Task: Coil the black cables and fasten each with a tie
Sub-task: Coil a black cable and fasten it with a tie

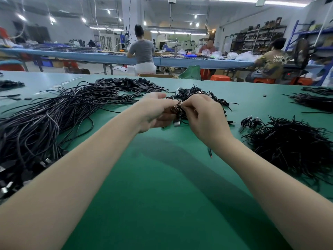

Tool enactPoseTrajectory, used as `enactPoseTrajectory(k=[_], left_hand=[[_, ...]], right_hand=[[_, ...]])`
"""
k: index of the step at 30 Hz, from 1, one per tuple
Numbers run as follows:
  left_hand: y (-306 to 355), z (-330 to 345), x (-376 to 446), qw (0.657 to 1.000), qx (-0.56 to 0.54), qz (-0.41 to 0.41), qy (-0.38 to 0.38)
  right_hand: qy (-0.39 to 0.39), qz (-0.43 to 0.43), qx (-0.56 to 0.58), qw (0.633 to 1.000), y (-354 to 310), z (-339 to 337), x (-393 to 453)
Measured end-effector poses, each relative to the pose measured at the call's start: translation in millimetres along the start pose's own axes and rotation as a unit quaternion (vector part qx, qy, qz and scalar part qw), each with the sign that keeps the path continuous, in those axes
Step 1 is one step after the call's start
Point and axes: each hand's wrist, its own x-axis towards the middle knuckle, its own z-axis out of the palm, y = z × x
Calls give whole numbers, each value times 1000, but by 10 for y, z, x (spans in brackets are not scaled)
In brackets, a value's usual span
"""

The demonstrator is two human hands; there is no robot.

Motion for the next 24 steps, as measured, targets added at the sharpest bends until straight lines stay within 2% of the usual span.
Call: enactPoseTrajectory(k=[2, 3, 4, 6, 9, 12, 17, 19, 21, 24], left_hand=[[30, -38, -45, 987, -107, -102, -66], [35, -45, -49, 978, -149, -122, -82], [18, -69, -16, 978, -150, -108, -93], [15, -59, 9, 989, -95, -56, -100], [27, -43, -5, 991, -35, 18, -127], [1, -69, 10, 987, 17, 88, -130], [-65, -16, 31, 971, 138, 192, -19], [-89, -35, 58, 968, 171, 181, 16], [-116, -10, 84, 975, 155, 160, 21], [-121, 72, 70, 991, 88, 98, 13]], right_hand=[[33, -123, -95, 987, 20, -1, -19], [44, -140, -106, 983, 36, 4, -19], [43, -122, -92, 987, 38, 7, -16], [33, -24, 1, 999, 12, 1, 3], [27, 109, 114, 987, 29, 14, 27], [40, 158, 154, 975, 49, 14, 52], [12, 177, 165, 970, 37, 34, 32], [-5, 184, 163, 969, 27, 53, 25], [-19, 179, 139, 974, 27, 68, 8], [-20, 93, 51, 994, 28, 47, -32]])
